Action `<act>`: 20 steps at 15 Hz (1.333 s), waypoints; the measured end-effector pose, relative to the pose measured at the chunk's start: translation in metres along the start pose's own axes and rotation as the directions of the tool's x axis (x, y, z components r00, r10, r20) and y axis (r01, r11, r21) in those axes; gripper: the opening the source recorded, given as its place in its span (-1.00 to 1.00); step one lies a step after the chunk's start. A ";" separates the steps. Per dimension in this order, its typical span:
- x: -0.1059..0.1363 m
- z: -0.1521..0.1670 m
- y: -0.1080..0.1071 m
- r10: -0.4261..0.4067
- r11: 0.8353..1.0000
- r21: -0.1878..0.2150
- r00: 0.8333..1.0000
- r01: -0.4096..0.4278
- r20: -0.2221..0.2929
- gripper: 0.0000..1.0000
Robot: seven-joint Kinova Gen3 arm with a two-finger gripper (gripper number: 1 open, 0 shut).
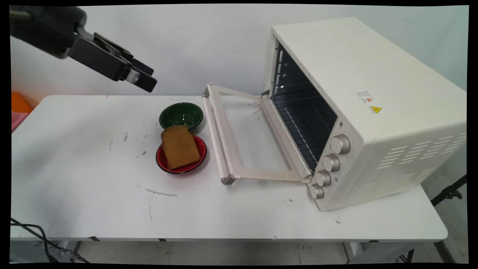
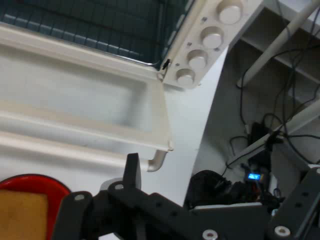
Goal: Close the oven
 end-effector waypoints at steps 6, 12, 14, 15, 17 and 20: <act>-0.009 0.021 -0.033 0.012 0.998 0.054 0.999 -0.015 0.046 1.00; -0.031 0.067 -0.084 0.070 0.988 0.124 0.988 -0.087 0.135 1.00; -0.038 0.082 -0.097 0.102 0.983 0.134 0.981 -0.125 0.166 1.00; -0.042 0.094 -0.105 0.124 0.979 0.139 0.975 -0.151 0.184 1.00; -0.047 0.116 -0.120 0.161 0.969 0.149 0.964 -0.195 0.211 1.00; -0.051 0.150 -0.139 0.203 0.956 0.164 0.951 -0.245 0.235 1.00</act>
